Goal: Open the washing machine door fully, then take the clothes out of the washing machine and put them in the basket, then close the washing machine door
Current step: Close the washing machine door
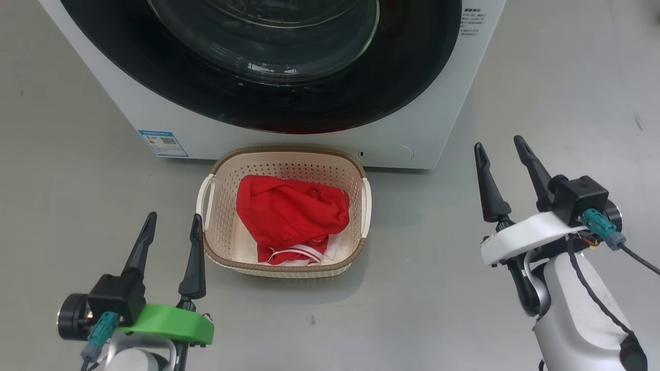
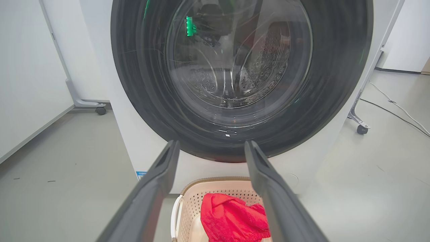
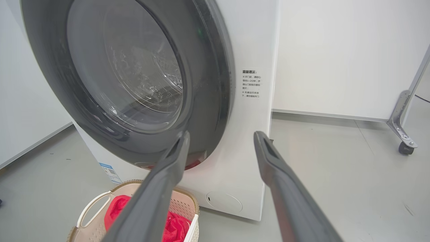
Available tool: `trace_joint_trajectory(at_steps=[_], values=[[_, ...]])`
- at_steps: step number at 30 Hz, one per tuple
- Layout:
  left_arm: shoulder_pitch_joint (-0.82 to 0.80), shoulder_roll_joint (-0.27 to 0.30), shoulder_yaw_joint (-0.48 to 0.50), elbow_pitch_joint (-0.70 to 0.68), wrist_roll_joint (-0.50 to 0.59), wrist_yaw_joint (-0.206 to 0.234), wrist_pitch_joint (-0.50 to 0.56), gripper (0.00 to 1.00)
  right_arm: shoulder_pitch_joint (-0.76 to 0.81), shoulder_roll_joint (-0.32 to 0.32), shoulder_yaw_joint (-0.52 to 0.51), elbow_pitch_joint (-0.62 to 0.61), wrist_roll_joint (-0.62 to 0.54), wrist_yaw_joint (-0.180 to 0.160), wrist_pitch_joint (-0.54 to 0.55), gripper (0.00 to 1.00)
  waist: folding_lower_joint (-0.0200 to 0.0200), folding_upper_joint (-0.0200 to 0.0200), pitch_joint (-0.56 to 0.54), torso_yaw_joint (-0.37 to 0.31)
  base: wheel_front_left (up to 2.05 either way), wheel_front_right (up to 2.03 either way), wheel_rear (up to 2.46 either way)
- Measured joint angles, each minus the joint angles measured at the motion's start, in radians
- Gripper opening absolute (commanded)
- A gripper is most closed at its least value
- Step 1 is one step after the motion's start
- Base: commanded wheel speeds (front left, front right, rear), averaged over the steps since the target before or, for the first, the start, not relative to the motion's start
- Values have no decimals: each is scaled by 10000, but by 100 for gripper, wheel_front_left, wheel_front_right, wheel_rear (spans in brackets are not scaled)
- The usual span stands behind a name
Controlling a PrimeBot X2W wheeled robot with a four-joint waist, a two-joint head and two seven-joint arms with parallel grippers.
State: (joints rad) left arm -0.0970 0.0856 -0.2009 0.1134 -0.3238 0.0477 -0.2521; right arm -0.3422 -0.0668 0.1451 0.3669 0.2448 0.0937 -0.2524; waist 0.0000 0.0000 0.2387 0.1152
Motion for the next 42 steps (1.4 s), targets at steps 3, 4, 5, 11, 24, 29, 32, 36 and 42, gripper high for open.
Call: trace_joint_trajectory(at_steps=[3,4,5,11,24,29,32,36,42], values=[[219,-2,-4,48,-15,2,0,100,396,29,-6,-165,0,-52,0,100,0,0,-192,-118,0,0,0],[284,-2,-8,59,-15,2,0,100,548,33,-17,-213,0,-86,0,100,0,0,-261,-153,0,0,0],[343,-2,-19,71,-15,2,0,100,700,36,-33,-261,0,-88,0,100,0,0,-331,-184,0,0,0],[665,0,-61,65,-102,4,2,100,1415,71,-21,-581,13,-174,0,100,0,0,-731,-361,0,0,0],[1241,2,-219,50,-107,4,136,100,2601,142,75,-1047,84,-278,0,100,0,0,-1410,-735,0,0,0],[1467,6,-270,63,-121,4,232,100,3069,178,144,-1147,88,-349,0,100,0,0,-1714,-863,0,0,0],[1622,10,-284,69,-123,4,263,100,3330,188,167,-1191,88,-370,0,100,0,0,-1909,-919,0,0,0],[1849,13,-291,69,-198,12,362,100,3599,203,165,-1298,119,-449,0,100,0,0,-2163,-976,0,0,0],[2041,21,-330,10,-198,15,485,100,3946,219,144,-1482,176,-589,0,100,0,0,-2466,-999,0,0,0]])
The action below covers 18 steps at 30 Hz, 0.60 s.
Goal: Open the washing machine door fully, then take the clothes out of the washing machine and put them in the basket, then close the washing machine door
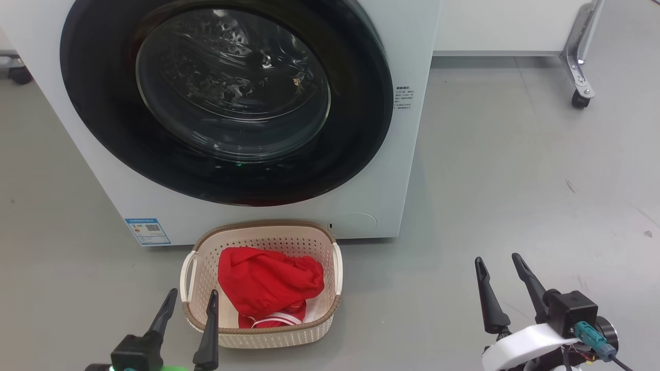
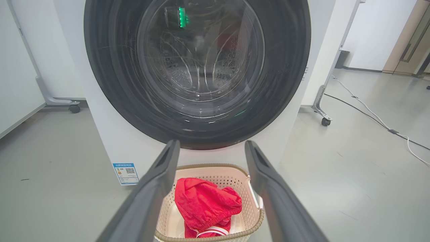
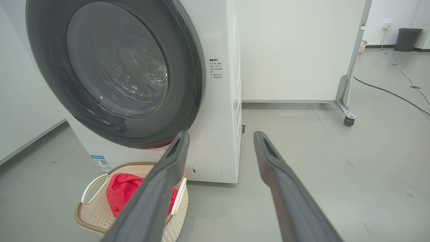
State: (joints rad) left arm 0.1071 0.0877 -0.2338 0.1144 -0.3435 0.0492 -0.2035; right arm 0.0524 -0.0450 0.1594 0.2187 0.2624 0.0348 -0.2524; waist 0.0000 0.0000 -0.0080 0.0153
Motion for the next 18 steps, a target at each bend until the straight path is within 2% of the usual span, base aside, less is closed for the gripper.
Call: trace_joint_trajectory(at_steps=[18], values=[[221,15,29,-351,-17,174,92,100,244,10,65,-372,-2,-109,0,100,0,0,-124,112,0,0,0]])
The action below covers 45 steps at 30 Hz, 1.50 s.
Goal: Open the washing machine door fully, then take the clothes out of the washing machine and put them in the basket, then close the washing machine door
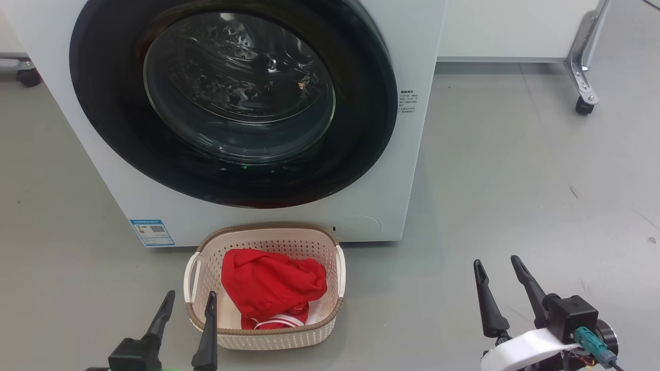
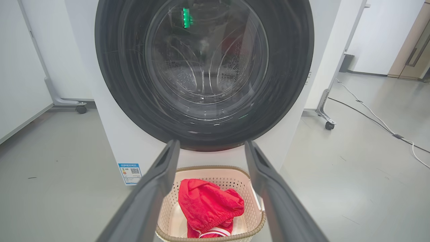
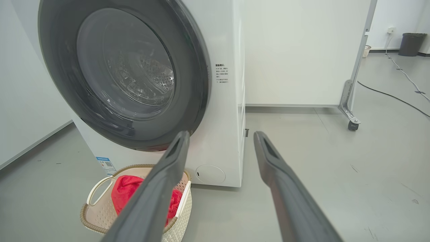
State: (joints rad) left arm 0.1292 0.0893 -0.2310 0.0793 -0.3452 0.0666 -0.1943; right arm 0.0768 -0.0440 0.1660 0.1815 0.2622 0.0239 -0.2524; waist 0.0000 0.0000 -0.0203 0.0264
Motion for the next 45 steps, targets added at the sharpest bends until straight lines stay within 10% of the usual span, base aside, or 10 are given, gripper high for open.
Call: trace_joint_trajectory(at_steps=[25,26,45], values=[[150,100,4,-316,23,115,178,100,155,8,54,-186,0,-17,0,100,0,0,10,19,0,0,0],[151,94,-2,-293,27,115,178,0,157,12,54,-161,0,-13,2,0,0,0,7,22,0,0,0],[347,-148,-21,441,-1333,-31,278,0,643,140,52,416,1331,59,107,0,0,0,41,-14,0,0,0]])
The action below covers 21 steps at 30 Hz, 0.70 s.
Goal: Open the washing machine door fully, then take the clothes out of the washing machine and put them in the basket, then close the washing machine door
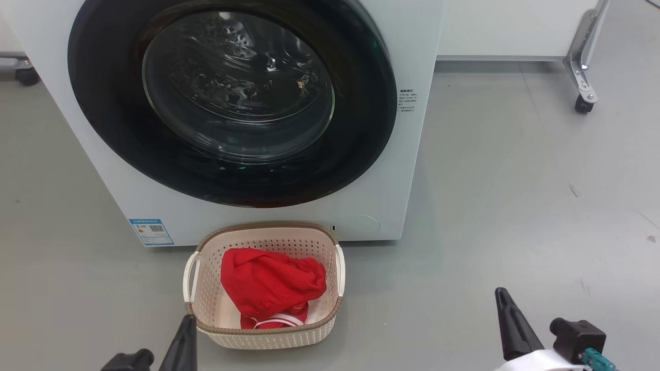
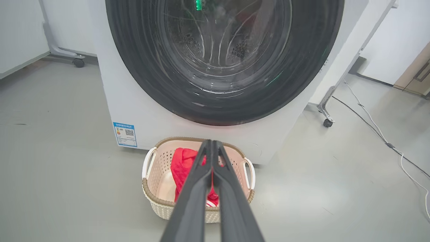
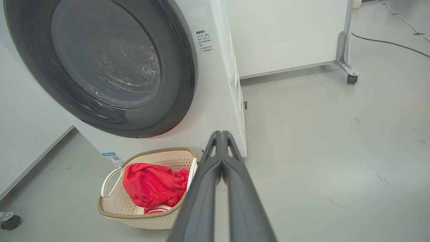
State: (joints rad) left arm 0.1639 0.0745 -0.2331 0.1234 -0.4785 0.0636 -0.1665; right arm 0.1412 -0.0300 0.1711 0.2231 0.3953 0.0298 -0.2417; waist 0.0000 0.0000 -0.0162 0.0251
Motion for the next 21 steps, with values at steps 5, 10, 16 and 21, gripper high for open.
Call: trace_joint_trajectory(at_steps=[5,10,16,21], values=[[-6,-13,136,2,-671,-84,130,0,-6,0,-142,-33,857,42,174,0,0,0,14,-14,0,0,0],[-23,-27,299,8,-1315,-169,249,0,-43,-4,-293,-59,1532,42,318,0,0,0,28,-27,0,0,0],[-57,-23,437,38,-2073,-265,420,0,-105,-36,-431,-71,2374,69,508,0,0,0,44,-43,0,0,0],[-198,-21,585,107,-2723,-351,514,0,-185,-90,-552,-71,3064,128,694,0,0,0,57,-57,0,0,0]])
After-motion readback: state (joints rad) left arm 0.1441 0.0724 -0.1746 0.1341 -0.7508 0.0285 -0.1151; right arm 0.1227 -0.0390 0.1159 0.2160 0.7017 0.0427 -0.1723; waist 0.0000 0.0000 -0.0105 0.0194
